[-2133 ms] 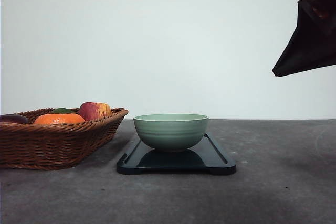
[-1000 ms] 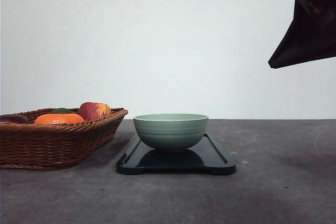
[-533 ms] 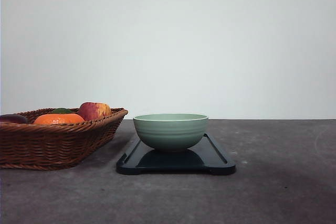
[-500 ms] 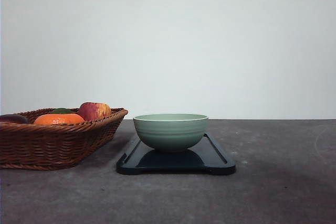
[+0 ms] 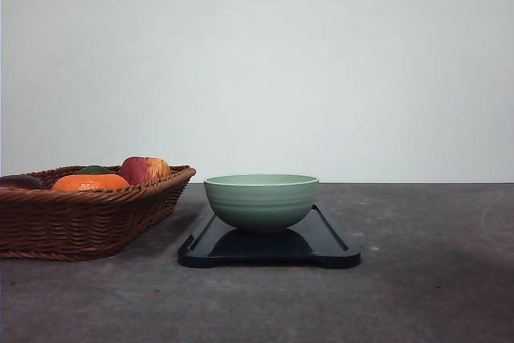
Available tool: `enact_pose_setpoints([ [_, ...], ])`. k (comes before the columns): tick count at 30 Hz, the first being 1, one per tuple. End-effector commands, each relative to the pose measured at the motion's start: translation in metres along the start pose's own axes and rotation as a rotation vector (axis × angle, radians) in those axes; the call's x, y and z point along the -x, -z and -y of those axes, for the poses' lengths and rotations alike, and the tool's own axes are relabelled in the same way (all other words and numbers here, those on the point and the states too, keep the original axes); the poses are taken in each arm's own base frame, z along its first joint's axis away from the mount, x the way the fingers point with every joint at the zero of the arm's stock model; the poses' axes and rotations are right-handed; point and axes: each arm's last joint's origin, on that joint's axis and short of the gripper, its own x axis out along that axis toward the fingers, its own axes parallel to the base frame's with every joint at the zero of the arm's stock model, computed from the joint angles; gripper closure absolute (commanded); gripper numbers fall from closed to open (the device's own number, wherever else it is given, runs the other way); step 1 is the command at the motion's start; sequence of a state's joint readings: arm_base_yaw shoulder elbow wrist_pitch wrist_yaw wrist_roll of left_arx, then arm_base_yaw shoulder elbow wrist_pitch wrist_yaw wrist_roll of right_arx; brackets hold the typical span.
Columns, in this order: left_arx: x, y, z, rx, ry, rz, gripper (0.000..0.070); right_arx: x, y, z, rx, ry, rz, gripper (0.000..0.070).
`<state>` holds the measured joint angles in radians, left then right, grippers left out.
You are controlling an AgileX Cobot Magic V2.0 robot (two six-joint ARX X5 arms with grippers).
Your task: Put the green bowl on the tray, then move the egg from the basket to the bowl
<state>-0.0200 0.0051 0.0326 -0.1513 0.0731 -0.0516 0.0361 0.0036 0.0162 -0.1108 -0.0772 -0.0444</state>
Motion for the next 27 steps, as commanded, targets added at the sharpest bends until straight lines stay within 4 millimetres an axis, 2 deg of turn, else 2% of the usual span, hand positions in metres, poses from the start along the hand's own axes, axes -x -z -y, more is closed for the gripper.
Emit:
enact_pose_setpoints([
  [1, -0.0016, 0.0048, -0.0005, -0.01, -0.003, -0.004, 0.07, -0.0003, 0.0014, 0.0004, -0.012, 0.004, -0.004, 0.0689],
  [27, -0.0016, 0.0048, -0.0004, -0.01, -0.002, -0.004, 0.07, -0.0003, 0.0007, 0.0004, -0.011, 0.004, 0.002, 0.0689],
])
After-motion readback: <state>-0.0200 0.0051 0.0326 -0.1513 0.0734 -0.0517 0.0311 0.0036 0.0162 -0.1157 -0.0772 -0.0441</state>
